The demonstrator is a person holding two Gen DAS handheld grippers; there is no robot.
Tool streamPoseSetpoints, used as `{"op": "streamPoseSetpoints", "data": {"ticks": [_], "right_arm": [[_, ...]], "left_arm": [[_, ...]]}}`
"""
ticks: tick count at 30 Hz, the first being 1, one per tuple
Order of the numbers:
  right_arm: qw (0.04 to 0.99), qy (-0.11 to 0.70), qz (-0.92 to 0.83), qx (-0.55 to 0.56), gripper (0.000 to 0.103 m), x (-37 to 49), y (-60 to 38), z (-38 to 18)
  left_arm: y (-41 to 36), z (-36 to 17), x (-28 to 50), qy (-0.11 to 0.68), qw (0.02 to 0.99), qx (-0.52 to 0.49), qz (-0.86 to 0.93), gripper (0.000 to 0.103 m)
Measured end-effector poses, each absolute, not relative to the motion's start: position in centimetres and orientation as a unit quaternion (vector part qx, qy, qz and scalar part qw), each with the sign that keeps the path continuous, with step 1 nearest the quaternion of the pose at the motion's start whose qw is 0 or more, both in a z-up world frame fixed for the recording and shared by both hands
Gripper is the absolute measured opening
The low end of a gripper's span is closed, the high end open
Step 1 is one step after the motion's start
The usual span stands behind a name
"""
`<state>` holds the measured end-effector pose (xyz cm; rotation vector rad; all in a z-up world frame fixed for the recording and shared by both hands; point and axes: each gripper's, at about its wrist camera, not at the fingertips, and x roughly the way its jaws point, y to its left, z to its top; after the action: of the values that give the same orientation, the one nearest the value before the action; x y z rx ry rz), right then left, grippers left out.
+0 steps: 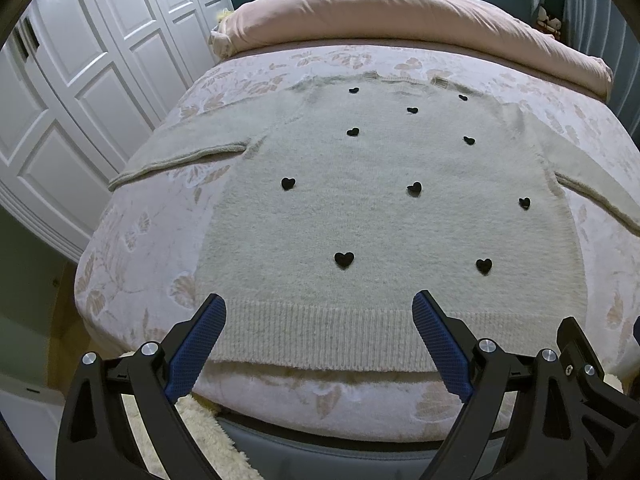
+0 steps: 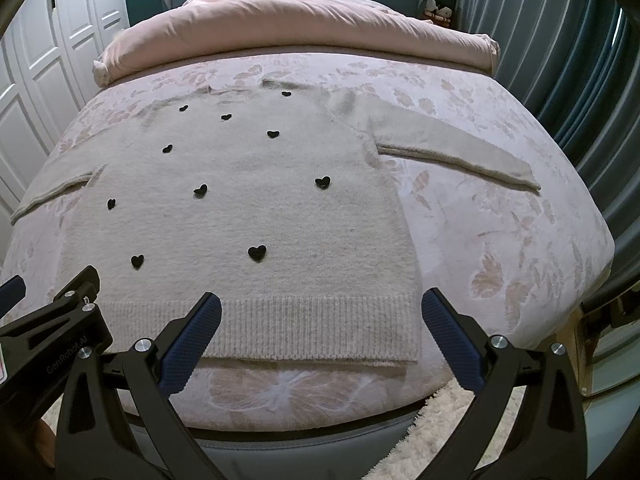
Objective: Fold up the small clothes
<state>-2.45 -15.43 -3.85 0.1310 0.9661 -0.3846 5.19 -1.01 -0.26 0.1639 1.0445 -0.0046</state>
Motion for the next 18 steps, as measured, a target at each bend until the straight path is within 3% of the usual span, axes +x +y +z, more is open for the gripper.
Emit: {"op": "streamPoseSetpoints", "data": {"ticks": [9, 18], "right_arm": [[0.870, 0.459, -0.138, 0.116, 0.098, -0.7, -18.7, -5.6], [0.812, 0.381, -0.232, 0.377, 0.098, 1.9, -45.2, -10.7]], "left_arm": [[-0.1, -1.2, 7.5, 0.514, 0.857, 0.023, -0.024, 0.095], [3.2, -2.5, 11.3, 0.522, 0.852, -0.037, 0.004, 0.095]]}}
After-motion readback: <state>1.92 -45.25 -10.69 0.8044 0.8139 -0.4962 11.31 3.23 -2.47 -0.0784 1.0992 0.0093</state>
